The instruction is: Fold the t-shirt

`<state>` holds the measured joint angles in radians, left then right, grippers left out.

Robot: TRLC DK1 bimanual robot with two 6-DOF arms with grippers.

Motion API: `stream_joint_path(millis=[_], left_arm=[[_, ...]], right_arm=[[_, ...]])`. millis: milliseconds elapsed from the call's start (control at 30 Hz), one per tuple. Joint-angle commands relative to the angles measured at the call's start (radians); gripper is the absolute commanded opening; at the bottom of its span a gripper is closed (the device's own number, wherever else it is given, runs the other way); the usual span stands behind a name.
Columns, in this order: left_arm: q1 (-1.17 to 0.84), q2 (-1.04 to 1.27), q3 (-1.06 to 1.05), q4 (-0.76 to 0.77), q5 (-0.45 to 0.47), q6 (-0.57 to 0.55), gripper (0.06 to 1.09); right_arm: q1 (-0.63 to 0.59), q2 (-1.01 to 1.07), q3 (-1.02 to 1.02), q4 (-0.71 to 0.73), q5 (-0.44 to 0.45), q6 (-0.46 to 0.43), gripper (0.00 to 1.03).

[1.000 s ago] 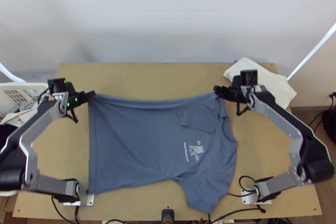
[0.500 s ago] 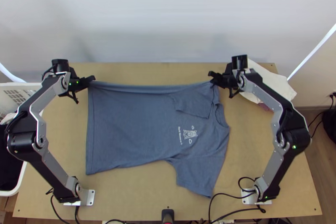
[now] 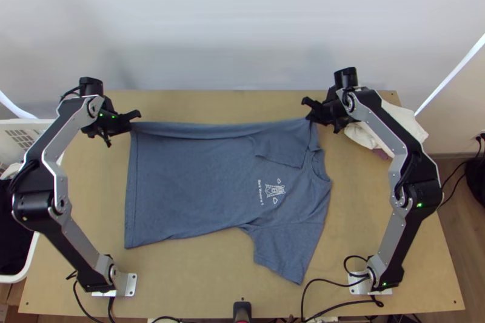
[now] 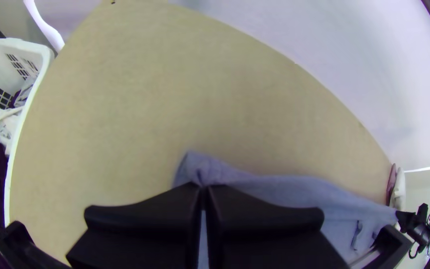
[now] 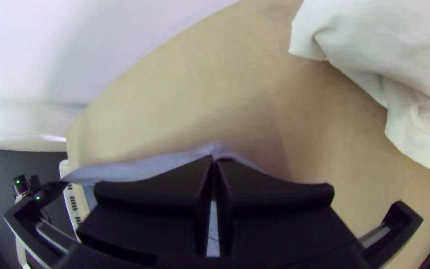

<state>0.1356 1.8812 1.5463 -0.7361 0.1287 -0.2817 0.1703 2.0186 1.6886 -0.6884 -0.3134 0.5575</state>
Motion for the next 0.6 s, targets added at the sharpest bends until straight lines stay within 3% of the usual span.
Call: stream_joint_path(millis=[0, 567], left_arm=[[0.012, -0.099, -0.064, -0.014, 0.025, 0.012, 0.10], [0.044, -0.306, -0.397, 0.030, 0.063, 0.045, 0.10]], right_arm=[[0.014, -0.072, -0.037, -0.017, 0.004, 0.002, 0.03], [0.001, -0.242, -0.256, -0.019, 0.005, -0.062, 0.03]])
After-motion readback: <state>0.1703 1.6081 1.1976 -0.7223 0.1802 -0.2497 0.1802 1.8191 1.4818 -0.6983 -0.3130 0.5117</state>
